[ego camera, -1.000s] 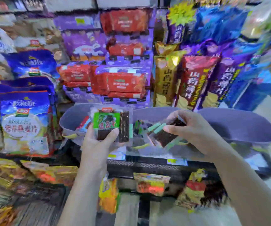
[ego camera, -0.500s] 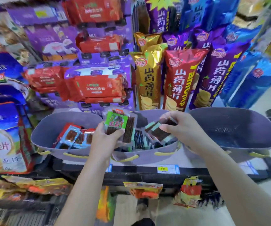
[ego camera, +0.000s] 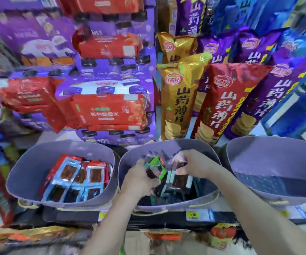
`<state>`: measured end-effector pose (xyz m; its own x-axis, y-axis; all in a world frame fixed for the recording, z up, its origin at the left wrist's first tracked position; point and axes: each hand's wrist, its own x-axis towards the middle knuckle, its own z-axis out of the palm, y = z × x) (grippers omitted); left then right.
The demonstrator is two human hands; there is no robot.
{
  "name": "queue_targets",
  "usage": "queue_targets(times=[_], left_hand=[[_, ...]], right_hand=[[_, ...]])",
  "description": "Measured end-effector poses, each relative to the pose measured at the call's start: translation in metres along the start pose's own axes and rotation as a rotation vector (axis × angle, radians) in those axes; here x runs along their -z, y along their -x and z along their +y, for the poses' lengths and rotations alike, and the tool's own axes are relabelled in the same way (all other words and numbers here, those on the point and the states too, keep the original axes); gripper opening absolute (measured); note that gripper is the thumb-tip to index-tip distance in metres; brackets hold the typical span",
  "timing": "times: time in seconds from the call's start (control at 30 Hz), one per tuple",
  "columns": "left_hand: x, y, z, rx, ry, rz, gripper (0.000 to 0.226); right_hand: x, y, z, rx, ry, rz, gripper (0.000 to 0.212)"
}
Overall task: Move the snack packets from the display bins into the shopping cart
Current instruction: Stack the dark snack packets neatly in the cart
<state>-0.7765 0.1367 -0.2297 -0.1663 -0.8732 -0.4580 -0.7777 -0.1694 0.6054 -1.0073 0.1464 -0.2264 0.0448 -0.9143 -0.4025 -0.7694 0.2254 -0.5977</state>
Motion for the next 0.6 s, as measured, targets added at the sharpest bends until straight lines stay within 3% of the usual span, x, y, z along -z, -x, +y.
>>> queue_targets(times=[0.03,0.13,0.3,0.4,0.6], left_hand=[[0.0,0.0,0.003,0.002,-0.11,0.017,0.074],[-0.001,0.004,0.01,-0.013,-0.367,0.077,0.074],[-0.005,0.01,0.014,-0.04,-0.524,0.102,0.091],[-0.005,0.017,0.016,-0.045,-0.572,0.156,0.095],[-0.001,0.054,0.03,-0.045,-0.692,0.251,0.072]], right_hand=[[-0.003,-0.002,0.0,-0.002,0.028,-0.005,0.027],[-0.009,-0.008,-0.002,0.005,0.119,-0.034,0.058],[-0.011,-0.007,-0.001,0.004,0.225,-0.074,0.078],[-0.011,-0.004,0.003,0.042,0.289,-0.066,0.077],[-0.004,0.028,-0.006,0.089,0.479,0.06,0.059]])
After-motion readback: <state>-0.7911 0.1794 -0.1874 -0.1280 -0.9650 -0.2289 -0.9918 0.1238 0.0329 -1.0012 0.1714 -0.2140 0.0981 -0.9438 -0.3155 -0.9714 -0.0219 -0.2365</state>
